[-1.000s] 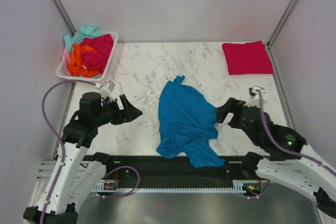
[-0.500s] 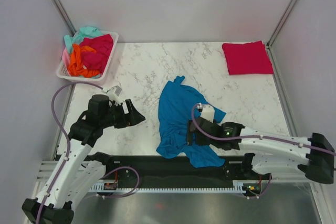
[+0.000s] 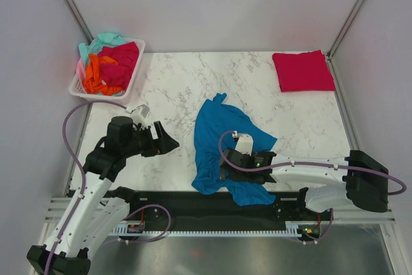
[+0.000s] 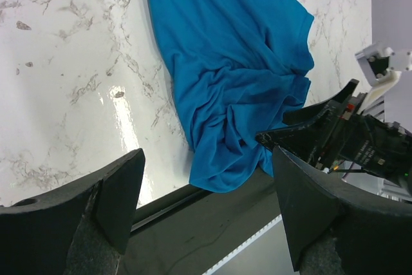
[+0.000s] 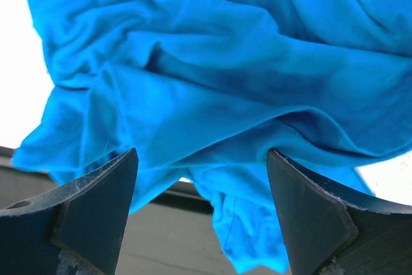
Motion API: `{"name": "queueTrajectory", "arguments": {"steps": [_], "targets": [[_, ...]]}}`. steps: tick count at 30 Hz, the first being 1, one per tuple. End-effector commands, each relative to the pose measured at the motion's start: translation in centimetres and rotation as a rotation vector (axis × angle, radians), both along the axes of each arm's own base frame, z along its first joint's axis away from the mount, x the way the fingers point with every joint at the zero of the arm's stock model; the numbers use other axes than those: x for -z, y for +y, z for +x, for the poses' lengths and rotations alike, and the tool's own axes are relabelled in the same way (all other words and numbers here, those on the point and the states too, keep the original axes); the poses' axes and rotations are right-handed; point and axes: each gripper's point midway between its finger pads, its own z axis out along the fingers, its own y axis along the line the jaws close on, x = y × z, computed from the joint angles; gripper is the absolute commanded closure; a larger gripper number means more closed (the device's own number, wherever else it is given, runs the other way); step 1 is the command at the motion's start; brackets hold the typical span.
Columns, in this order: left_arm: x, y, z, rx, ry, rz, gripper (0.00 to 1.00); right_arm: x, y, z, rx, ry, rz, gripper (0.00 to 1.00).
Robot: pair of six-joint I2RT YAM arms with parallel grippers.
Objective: Fold and stack the t-shirts
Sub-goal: Flatten the tshirt out
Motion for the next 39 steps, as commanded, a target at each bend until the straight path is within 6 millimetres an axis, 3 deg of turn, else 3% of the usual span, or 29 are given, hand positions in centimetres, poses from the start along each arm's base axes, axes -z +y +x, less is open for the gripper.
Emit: {"name": "queueTrajectory", "arguments": {"steps": [1, 7, 14, 23, 28, 33, 39], "targets": [[-1.0, -0.7, 0.0, 0.054, -0.066, -0.023, 0.13, -0.3, 1.3, 0.7, 0.036, -0.01, 0.028, 0.11], [-1.3, -0.7, -0.2, 0.057, -0.08, -0.03, 0.13, -0.9, 1.6, 1.5, 0.048, -0.056, 0.044, 0.13], [-1.2, -0.8, -0.2, 0.064, -0.08, -0.034, 0.13, -4.0, 2.6, 2.4, 0.048, -0.111, 0.121, 0.14], [-1.4, -0.7, -0.2, 0.06, -0.087, -0.035, 0.13, -1.2, 3.4, 1.5, 0.017, -0.036, 0.09, 0.16], [-1.4, -0.8, -0.2, 0.061, -0.087, -0.035, 0.13, -1.6, 3.3, 1.4, 0.008, -0.048, 0.104, 0.19], [-1.4, -0.8, -0.2, 0.059, -0.089, -0.036, 0.13, -2.0, 5.1, 0.2, -0.068, -0.058, 0.089, 0.22], [-1.5, -0.7, -0.2, 0.058, -0.095, -0.037, 0.13, -0.7, 6.1, -0.9, -0.095, -0.052, 0.032, 0.26]]}}
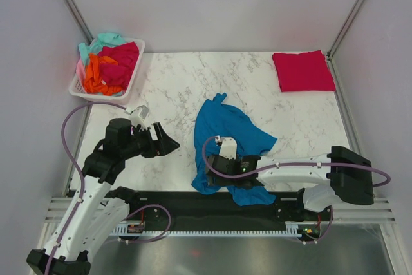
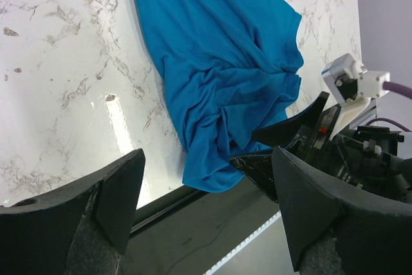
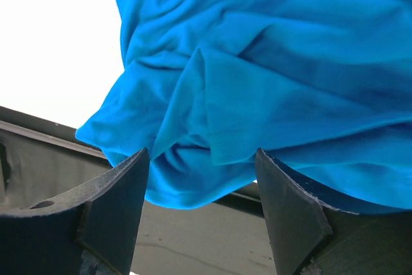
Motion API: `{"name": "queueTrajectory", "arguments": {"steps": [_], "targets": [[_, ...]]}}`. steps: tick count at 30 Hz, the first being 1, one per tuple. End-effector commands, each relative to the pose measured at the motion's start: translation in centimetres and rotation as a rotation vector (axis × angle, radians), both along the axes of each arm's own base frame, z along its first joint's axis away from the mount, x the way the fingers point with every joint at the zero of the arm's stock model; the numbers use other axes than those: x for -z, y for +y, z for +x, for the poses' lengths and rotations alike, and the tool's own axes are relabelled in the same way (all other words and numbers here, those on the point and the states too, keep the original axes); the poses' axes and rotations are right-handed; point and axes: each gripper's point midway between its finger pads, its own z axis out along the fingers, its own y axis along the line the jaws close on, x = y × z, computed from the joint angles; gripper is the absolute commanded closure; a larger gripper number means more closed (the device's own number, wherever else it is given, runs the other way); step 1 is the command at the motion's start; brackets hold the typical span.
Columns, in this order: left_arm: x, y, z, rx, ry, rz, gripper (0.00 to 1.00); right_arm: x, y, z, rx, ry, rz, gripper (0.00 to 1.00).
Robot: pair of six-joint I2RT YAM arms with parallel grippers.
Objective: Fold and stack the t-shirts
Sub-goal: Flatten the tshirt out
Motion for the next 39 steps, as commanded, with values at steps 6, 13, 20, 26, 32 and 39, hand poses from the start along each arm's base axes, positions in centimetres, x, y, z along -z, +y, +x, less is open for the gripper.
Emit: {"name": "queueTrajectory", "arguments": {"steps": [6, 13, 20, 26, 32, 39], "targets": [[-0.9, -0.3, 0.2, 0.031, -0.059, -0.008, 0.13, 0.2, 0.9, 0.3, 0.011, -0.033, -0.024, 0.33], [-1.0, -0.3, 0.2, 0.03, -0.067, -0.009, 0.13, 0.8, -0.2, 1.0, 0.043, -0.061, -0.101, 0.52], [-0.9, -0.3, 0.2, 0.029, -0.063, -0.007, 0.13, 1.4, -1.0, 1.1, 0.055, -0.064, -0.164, 0.59], [-1.0, -0.3, 0.2, 0.027, -0.067, -0.008, 0.13, 0.5, -1.1, 1.1, 0.064, -0.079, -0.116, 0.44], [-0.9, -0.3, 0.2, 0.027, -0.062, -0.007, 0.13, -1.7, -1.1, 1.2, 0.074, -0.114, 0.004, 0.45], [-0.9, -0.2, 0.3, 0.021, -0.066, -0.006, 0.13, 0.3, -0.1, 0.3, 0.03, -0.075, -0.054, 0.5]]}}
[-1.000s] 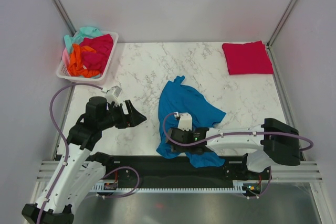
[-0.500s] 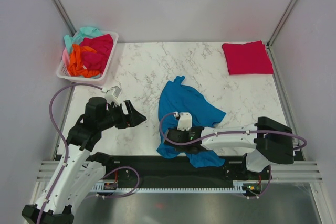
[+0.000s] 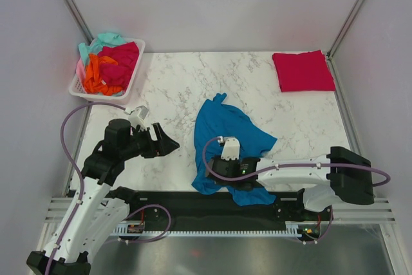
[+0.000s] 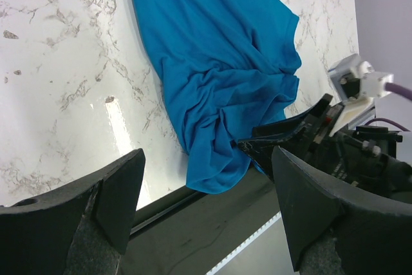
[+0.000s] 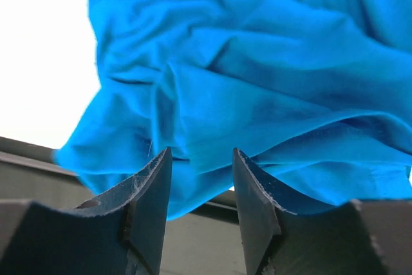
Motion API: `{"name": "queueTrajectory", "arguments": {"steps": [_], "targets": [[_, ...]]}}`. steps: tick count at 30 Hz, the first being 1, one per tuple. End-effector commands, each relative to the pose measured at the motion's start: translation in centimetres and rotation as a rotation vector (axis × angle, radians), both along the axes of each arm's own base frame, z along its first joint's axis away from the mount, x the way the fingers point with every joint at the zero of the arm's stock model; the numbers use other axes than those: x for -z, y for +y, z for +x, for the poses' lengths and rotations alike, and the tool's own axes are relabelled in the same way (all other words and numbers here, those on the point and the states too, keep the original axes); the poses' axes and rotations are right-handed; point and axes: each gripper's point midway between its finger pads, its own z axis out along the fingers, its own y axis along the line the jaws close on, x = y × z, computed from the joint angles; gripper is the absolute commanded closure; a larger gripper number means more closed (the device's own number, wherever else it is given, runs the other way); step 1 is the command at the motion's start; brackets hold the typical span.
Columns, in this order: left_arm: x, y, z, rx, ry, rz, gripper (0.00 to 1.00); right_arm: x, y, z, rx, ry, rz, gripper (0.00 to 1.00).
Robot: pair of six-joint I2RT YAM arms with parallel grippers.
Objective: Fold and stack the t-shirts
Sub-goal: Flatten the tshirt out
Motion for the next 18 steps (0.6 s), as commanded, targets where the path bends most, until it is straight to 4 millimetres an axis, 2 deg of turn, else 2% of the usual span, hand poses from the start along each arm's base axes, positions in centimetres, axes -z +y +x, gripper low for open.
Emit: {"name": "queueTrajectory", "arguments": {"steps": [1, 5, 9, 13, 15, 17, 18], "targets": [[-0.8, -0.2, 0.3, 0.024, -0.055, -0.003, 0.13, 0.7, 1.4, -0.3, -0.015, 0.006, -0.013, 0.51], [-0.8, -0.2, 0.3, 0.022, -0.055, -0.003, 0.13, 1.9, 1.8, -0.6, -0.02, 0.02, -0.042, 0.53], [-0.8, -0.2, 0.3, 0.024, -0.055, -0.003, 0.13, 2.1, 1.8, -0.5, -0.016, 0.016, -0.056, 0.58], [-0.8, -0.2, 0.3, 0.024, -0.055, -0.003, 0.13, 1.2, 1.1, -0.1, 0.012, -0.008, -0.054, 0.75], [-0.8, -0.3, 0.3, 0.024, -0.058, -0.004, 0.13, 0.4, 0.9, 0.1, 0.022, -0.023, -0.043, 0.79], [-0.8, -0.3, 0.3, 0.024, -0.058, -0.004, 0.13, -0.2, 0.5, 0.1, 0.026, -0.026, -0.055, 0.95], [-0.8, -0.3, 0.3, 0.025, -0.057, -0.004, 0.13, -0.5, 0.3, 0.2, 0.028, -0.032, -0.061, 1.0]]}}
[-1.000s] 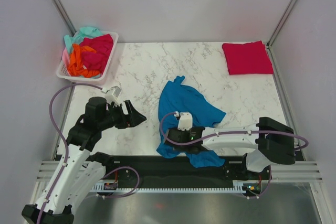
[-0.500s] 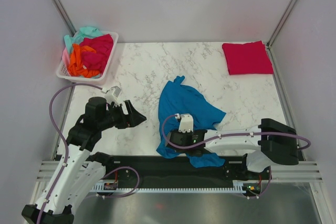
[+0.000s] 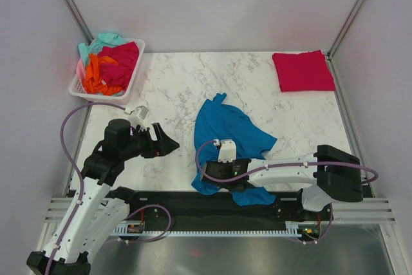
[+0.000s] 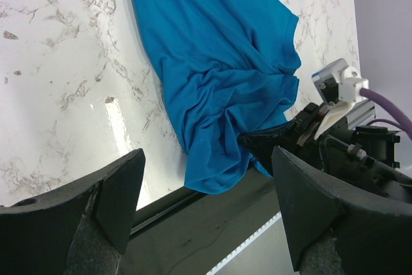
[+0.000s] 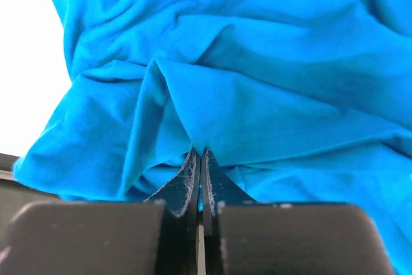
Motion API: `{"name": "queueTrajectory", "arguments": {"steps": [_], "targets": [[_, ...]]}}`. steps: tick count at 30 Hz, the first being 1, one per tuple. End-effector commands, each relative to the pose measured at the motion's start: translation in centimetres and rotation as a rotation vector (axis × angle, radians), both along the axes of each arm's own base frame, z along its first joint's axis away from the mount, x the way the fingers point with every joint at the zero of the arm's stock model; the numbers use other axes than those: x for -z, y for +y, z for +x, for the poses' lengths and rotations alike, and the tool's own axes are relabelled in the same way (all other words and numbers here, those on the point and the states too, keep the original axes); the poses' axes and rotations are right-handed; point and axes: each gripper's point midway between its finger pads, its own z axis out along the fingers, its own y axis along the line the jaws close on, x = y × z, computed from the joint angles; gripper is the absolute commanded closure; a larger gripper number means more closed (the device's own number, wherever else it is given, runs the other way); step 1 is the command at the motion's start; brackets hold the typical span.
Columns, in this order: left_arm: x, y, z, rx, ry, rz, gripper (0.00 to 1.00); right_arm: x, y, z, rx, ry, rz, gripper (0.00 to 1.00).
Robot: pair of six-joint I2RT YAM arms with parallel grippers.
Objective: Fold and stack the t-shirts
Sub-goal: Flatten the tshirt out
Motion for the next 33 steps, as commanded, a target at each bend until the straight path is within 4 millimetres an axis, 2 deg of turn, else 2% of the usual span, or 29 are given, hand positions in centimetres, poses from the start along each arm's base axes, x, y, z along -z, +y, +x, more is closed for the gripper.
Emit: {"name": "queueTrajectory", "arguments": {"steps": [1, 3, 6, 7, 9, 10, 12, 13, 15, 16, 17, 18, 19, 20, 21, 22, 23, 24, 25, 27, 28, 30, 31, 33], "targets": [[-0.7, -0.2, 0.4, 0.022, -0.055, -0.003, 0.13, -3.3, 0.1, 0.7, 0.027, -0.052, 0.03, 1.0], [-0.7, -0.2, 0.4, 0.021, -0.056, -0.001, 0.13, -4.2, -0.2, 0.9, 0.021, -0.065, 0.019, 1.0], [-0.7, -0.2, 0.4, 0.018, -0.054, 0.0, 0.13, -6.7, 0.0, 1.1, -0.015, -0.091, 0.028, 1.0], [-0.7, -0.2, 0.4, 0.018, -0.055, -0.001, 0.13, -8.2, 0.2, 1.4, -0.015, -0.109, 0.046, 1.0], [-0.7, -0.1, 0.5, 0.014, -0.054, 0.002, 0.13, -9.8, 0.6, 1.7, -0.032, -0.13, 0.063, 1.0], [-0.6, -0.1, 0.4, 0.012, -0.052, 0.003, 0.13, -11.6, 1.2, 2.0, -0.054, -0.152, 0.092, 1.0], [-0.6, 0.0, 0.5, 0.007, -0.053, 0.006, 0.13, -13.9, 2.0, 2.6, -0.081, -0.185, 0.119, 1.0], [-0.6, 0.0, 0.5, 0.005, -0.053, 0.006, 0.13, -16.9, 3.0, 3.4, -0.128, -0.232, 0.14, 1.0], [-0.6, 0.0, 0.6, 0.0, -0.052, 0.007, 0.13, -20.3, 3.6, 5.3, -0.146, -0.292, 0.134, 1.0], [-0.5, 0.1, 0.6, -0.001, -0.051, 0.008, 0.13, -25.3, 3.9, 6.3, -0.144, -0.351, 0.169, 1.0], [-0.5, 0.1, 0.6, 0.0, -0.052, 0.009, 0.13, -28.1, 3.3, 7.5, -0.154, -0.423, 0.126, 1.0], [-0.5, 0.1, 0.7, -0.003, -0.05, 0.01, 0.13, -29.8, 3.4, 9.0, -0.148, -0.466, 0.083, 1.0], [-0.4, 0.1, 0.7, -0.004, -0.047, 0.011, 0.13, -36.4, 2.4, 9.5, -0.118, -0.545, 0.154, 1.0], [-0.4, 0.1, 0.7, -0.007, -0.047, 0.012, 0.13, -39.1, 1.6, 10.1, -0.126, -0.604, 0.13, 1.0], [-0.3, 0.2, 0.8, -0.009, -0.045, 0.015, 0.13, -40.9, 1.4, 11.0, -0.098, -0.655, 0.104, 1.0], [-0.3, 0.2, 0.8, -0.009, -0.044, 0.015, 0.14, -46.3, -0.6, 10.6, -0.059, -0.727, 0.215, 1.0], [-0.3, 0.2, 0.8, -0.011, -0.043, 0.016, 0.14, -47.9, -1.6, 10.6, -0.04, -0.764, 0.232, 1.0], [-0.2, 0.3, 0.8, -0.015, -0.043, 0.02, 0.14, -50.1, -4.2, 10.4, 0.0, -0.813, 0.258, 1.0], [-0.3, 0.3, 0.8, -0.019, -0.044, 0.02, 0.14, -50.4, -4.5, 10.6, 0.021, -0.837, 0.261, 1.0], [-0.6, 0.4, 0.7, -0.021, -0.058, 0.016, 0.16, -50.5, -6.3, 10.5, 0.054, -0.868, 0.262, 1.0], [-0.7, 0.3, 0.6, -0.016, -0.062, 0.011, 0.17, -49.8, -8.2, 10.3, 0.094, -0.879, 0.246, 1.0], [-0.8, 0.0, 0.3, 0.006, -0.067, 0.002, 0.19, -48.7, -10.5, 10.3, 0.145, -0.882, 0.195, 1.0], [-0.8, -0.2, 0.2, 0.016, -0.06, -0.004, 0.21, -46.5, -11.3, 10.6, 0.176, -0.869, 0.093, 1.0], [-0.5, -1.3, -0.3, 0.064, -0.028, -0.005, 0.21, -44.1, -13.3, 10.8, 0.21, -0.844, -0.022, 1.0]]}}
